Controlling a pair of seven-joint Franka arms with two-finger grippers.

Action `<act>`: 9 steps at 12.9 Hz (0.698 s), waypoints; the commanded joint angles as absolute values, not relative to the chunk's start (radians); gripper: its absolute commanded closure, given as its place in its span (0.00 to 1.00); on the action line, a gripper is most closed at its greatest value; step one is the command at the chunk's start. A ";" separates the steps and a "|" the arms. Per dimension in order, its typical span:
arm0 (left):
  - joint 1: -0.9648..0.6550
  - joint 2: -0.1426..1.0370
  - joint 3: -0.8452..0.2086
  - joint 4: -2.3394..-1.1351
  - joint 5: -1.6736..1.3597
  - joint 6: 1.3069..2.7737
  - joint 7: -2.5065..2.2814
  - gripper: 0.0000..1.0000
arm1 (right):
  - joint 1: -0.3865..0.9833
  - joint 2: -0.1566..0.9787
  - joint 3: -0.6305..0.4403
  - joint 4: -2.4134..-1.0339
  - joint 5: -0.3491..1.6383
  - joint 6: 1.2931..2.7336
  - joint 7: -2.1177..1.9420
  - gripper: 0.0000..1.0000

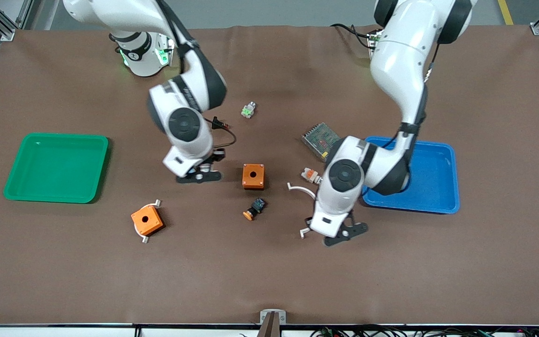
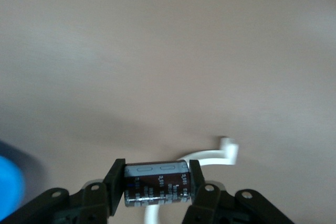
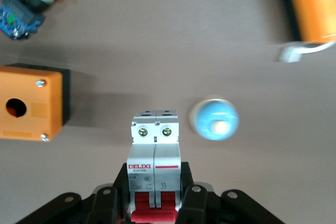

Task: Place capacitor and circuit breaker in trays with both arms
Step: 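Carry the breaker toward the green tray while the left gripper carries the capacitor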

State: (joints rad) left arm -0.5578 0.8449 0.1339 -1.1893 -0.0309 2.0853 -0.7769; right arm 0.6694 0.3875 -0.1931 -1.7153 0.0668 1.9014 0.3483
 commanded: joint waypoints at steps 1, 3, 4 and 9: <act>-0.494 0.728 0.124 -1.285 -0.023 1.943 -0.628 0.99 | 0.505 0.325 -0.179 -1.694 0.069 1.803 0.163 0.98; -0.421 0.613 0.121 -1.401 -0.026 1.872 -0.475 0.99 | 0.386 0.302 -0.179 -1.693 0.068 1.763 -0.001 0.98; -0.390 0.559 0.121 -1.467 -0.028 1.870 -0.419 0.99 | 0.339 0.301 -0.181 -1.697 0.067 1.753 -0.062 0.98; -0.201 0.480 0.120 -1.626 -0.041 1.855 -0.198 0.99 | 0.270 0.270 -0.187 -1.755 -0.130 1.740 -0.161 0.97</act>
